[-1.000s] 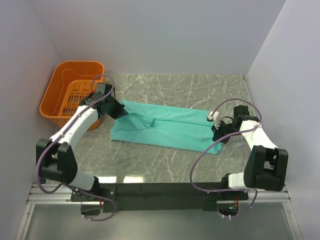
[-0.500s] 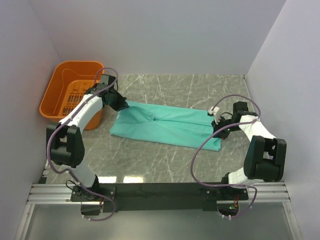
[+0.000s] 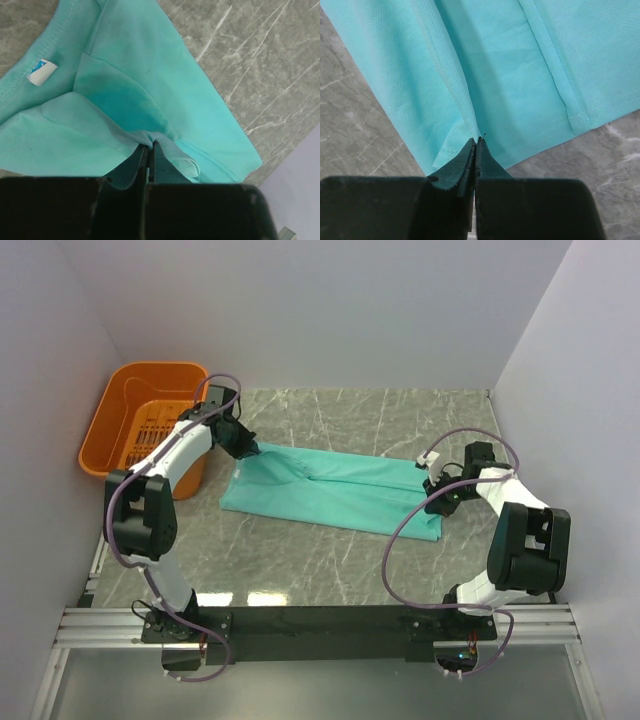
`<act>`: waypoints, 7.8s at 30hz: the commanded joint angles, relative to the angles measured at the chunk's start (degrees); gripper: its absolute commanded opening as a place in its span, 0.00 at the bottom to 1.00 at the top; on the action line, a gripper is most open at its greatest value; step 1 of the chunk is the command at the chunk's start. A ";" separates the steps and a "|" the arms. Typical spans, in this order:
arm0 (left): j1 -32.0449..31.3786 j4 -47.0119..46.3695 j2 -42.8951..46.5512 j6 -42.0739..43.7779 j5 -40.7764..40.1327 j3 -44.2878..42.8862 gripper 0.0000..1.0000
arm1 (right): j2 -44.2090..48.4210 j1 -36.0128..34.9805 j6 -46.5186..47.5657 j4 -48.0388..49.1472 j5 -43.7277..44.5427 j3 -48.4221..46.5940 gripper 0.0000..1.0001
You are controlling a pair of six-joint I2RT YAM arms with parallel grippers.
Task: Fold and stack the t-shirts
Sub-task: Fold the tshirt
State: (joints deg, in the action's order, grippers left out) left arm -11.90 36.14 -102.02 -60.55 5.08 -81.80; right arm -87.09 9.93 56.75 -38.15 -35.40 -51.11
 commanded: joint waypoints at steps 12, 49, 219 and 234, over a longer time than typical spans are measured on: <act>0.30 0.69 -3.80 1.75 -0.78 -5.82 0.00 | -1.07 0.44 -2.08 3.08 1.56 -2.06 0.00; -0.05 5.61 -15.05 3.42 -1.74 -20.06 0.46 | 0.68 0.35 -14.38 13.34 4.37 -0.13 0.18; -7.08 -9.51 70.90 17.49 1.51 42.78 0.92 | -7.74 -63.18 -17.02 4.49 17.57 -4.42 0.22; -7.08 -15.47 72.49 25.57 10.28 43.21 0.92 | -3.71 -53.67 -16.08 -5.78 6.14 -23.33 0.44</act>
State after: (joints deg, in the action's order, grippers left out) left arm -19.20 26.39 -29.17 -38.76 9.89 -39.00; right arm -97.14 -52.97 38.06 -38.74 -25.19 -72.14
